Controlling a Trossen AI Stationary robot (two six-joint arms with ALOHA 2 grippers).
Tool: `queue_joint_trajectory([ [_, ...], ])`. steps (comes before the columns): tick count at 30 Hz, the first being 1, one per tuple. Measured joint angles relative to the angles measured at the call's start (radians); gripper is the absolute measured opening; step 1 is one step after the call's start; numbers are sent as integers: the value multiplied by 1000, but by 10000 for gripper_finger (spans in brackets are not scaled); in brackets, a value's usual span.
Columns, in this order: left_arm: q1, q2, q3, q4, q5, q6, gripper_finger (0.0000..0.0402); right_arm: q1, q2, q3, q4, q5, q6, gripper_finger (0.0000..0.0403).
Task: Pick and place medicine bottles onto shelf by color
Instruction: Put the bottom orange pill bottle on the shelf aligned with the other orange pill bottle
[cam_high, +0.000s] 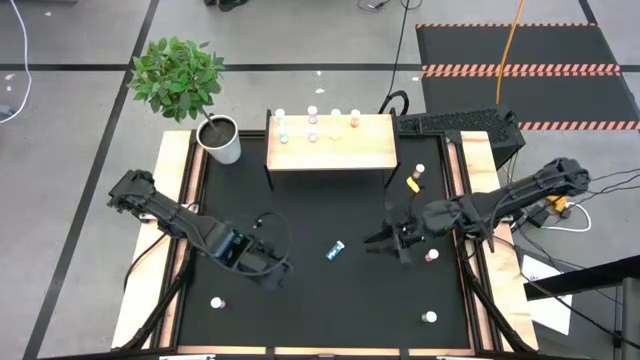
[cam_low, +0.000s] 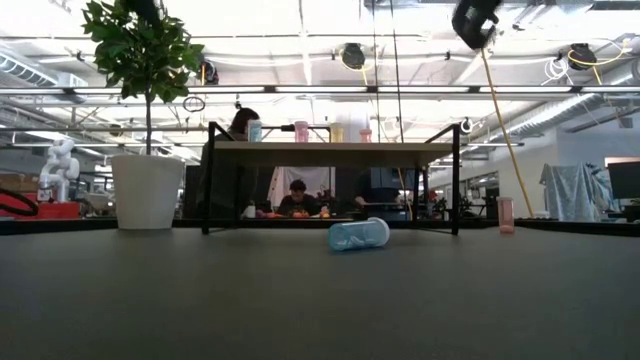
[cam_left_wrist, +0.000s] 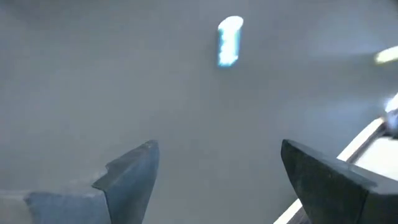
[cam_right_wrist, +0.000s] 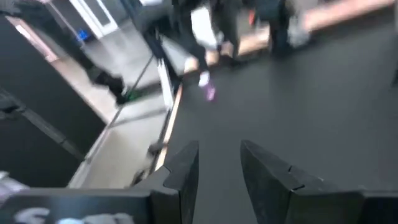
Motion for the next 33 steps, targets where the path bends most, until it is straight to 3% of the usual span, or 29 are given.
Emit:
queue_joint_trajectory([
  [5,39,0,-86,260,-93,210,337,105,36,0,-235,-18,205,112],
  [13,144,0,-199,572,-66,491,337,290,36,0,-466,27,547,112],
  [17,165,2,-272,844,-57,642,337,395,22,0,-564,15,723,112],
  [20,176,30,-313,1054,-3,714,337,472,18,0,-615,-55,871,112],
  [27,176,156,-318,1288,15,860,337,663,19,0,-726,-79,1122,112],
  [33,189,230,-319,1385,61,874,337,724,28,0,-946,-72,1208,125],
])
